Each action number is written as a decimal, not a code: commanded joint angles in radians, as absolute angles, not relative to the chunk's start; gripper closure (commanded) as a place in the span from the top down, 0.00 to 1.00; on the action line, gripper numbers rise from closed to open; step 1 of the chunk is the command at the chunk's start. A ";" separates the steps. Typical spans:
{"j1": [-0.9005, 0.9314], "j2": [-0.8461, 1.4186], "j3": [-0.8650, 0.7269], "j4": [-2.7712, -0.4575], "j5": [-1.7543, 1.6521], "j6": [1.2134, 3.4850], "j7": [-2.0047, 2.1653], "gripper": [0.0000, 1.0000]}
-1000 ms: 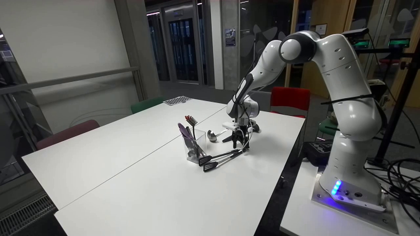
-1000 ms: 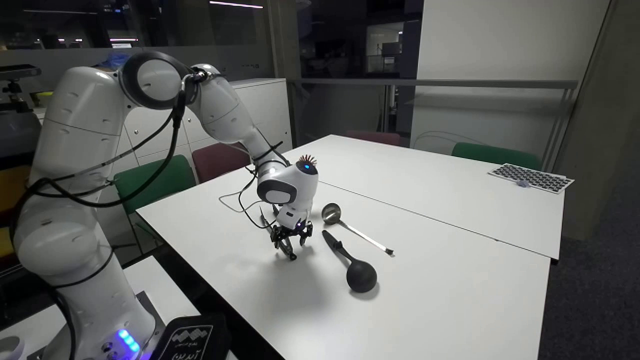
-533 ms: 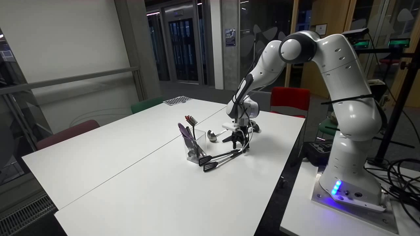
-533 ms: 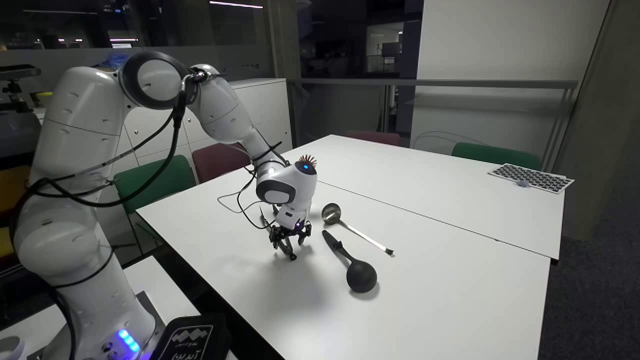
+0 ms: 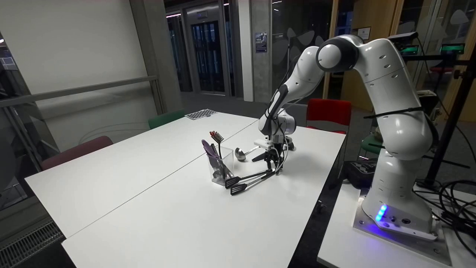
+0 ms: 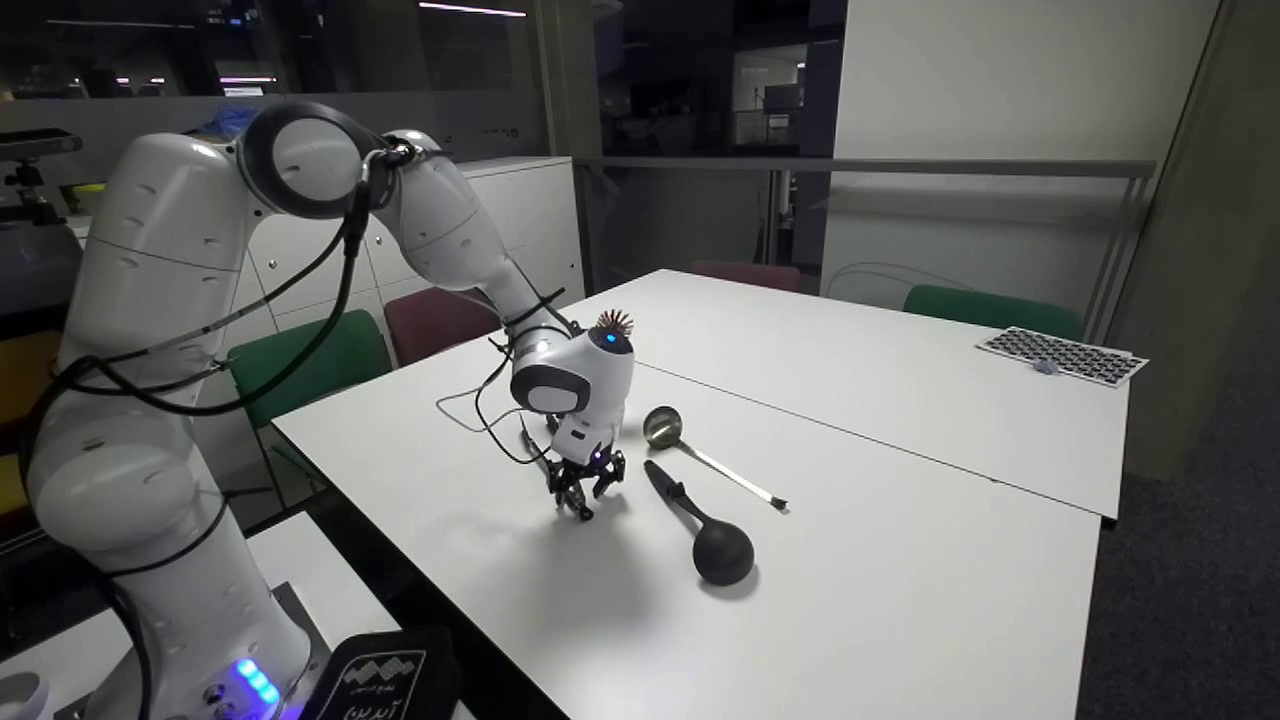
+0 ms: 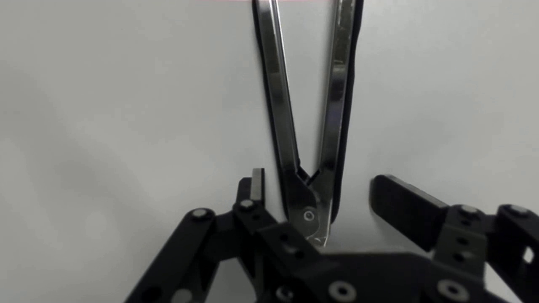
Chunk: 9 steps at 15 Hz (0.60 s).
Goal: Put the black tongs in the cutlery holder.
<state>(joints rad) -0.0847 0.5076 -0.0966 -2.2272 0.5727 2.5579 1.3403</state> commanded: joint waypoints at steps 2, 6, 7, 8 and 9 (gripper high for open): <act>-0.110 0.456 -0.095 -2.286 0.598 2.593 1.305 0.54; -0.114 0.436 -0.101 -2.296 0.596 2.594 1.305 0.23; -0.117 0.430 -0.101 -2.298 0.596 2.595 1.304 0.16; -0.120 0.420 -0.101 -2.302 0.598 2.596 1.303 0.09; -0.122 0.410 -0.102 -2.307 0.599 2.597 1.302 0.08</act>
<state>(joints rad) -0.1066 0.4656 -0.1045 -2.2502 0.5729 2.5628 1.3400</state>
